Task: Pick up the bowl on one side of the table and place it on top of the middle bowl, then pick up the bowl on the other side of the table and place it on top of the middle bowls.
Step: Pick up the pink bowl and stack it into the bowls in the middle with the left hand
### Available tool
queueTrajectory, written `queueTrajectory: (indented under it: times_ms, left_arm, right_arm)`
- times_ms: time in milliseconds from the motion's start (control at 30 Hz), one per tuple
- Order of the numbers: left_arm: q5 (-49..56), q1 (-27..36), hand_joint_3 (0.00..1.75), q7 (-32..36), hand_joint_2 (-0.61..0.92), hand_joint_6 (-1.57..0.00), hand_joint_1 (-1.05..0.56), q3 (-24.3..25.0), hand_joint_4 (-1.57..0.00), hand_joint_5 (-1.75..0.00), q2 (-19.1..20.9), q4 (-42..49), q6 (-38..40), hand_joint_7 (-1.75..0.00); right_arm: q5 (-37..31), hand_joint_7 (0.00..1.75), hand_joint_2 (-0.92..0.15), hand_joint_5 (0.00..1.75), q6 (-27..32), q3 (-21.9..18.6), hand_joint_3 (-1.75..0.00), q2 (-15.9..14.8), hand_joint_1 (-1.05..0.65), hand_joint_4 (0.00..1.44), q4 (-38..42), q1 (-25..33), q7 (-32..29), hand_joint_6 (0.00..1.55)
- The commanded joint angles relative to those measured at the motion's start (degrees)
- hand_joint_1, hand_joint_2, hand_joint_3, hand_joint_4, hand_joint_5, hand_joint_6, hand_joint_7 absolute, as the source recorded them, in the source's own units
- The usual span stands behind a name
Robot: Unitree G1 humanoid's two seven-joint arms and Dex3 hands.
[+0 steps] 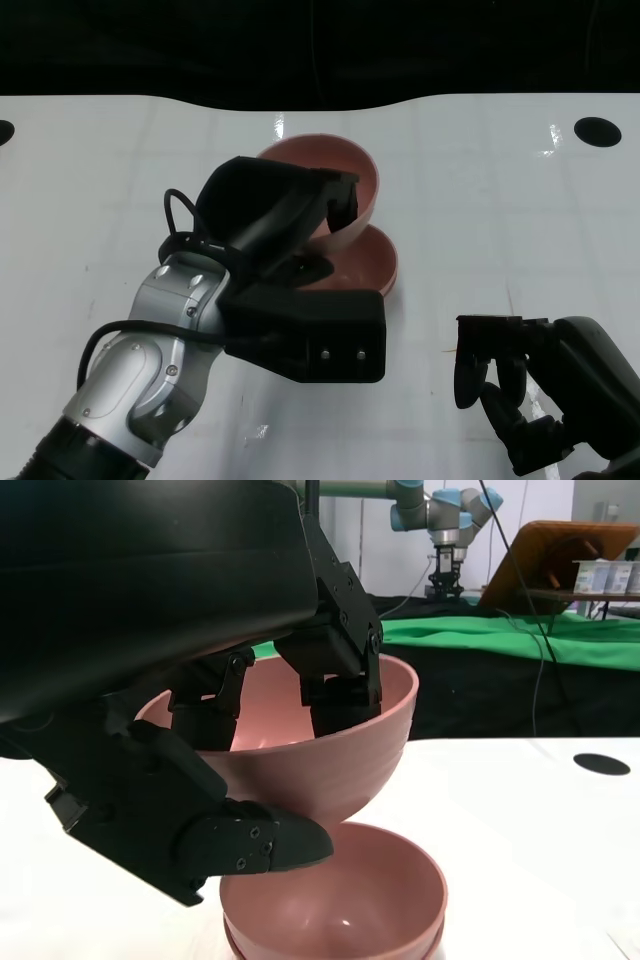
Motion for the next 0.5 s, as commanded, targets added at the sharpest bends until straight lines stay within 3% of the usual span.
queueTrajectory:
  times_ms: [33, 167, 233, 300, 500]
  left_arm:
    - [-1.06, -1.16, 0.86, -1.18, 0.54, -0.68, -0.26, -0.08, -0.91, -1.75, -0.58, 1.01, 0.98, -1.74]
    - [-2.63, -1.16, 0.82, 0.01, 0.60, -0.66, -0.27, -0.24, -0.91, -1.75, -1.25, 3.36, -0.11, -1.75]
    - [-2.61, -1.22, 0.66, 0.22, 0.70, -0.63, -0.30, -0.63, -0.89, -1.75, -1.69, 4.29, 0.06, -1.75]
    - [-2.87, -1.29, 0.62, 0.39, 0.73, -0.63, -0.29, -0.88, -0.89, -1.75, -1.96, 5.08, -0.05, -1.75]
    - [-3.80, -2.05, 0.94, 0.48, 0.56, -0.73, -0.23, -1.82, -0.87, -1.75, -3.02, 8.26, -0.29, -1.62]
  right_arm:
    - [-0.11, 1.62, -0.12, 1.75, -0.48, -0.16, -1.67, -0.02, -0.10, 0.97, 0.27, -0.35, -0.72, 0.82]
    - [-0.14, 1.62, -0.12, 1.75, -0.30, -0.06, -1.67, -0.02, -0.10, 0.97, 0.12, -0.43, -0.59, 0.82]
    - [-0.01, 1.62, -0.13, 1.75, -0.25, -0.04, -1.66, -0.03, -0.11, 0.97, 0.04, -0.40, -0.48, 0.82]
    - [0.00, 1.62, -0.13, 1.75, -0.34, -0.03, -1.66, -0.05, -0.11, 0.97, 0.09, -0.40, -0.49, 0.82]
    - [-0.14, 1.62, -0.13, 1.75, -0.32, 0.03, -1.66, 0.03, -0.11, 0.97, 0.11, -0.35, -0.63, 0.82]
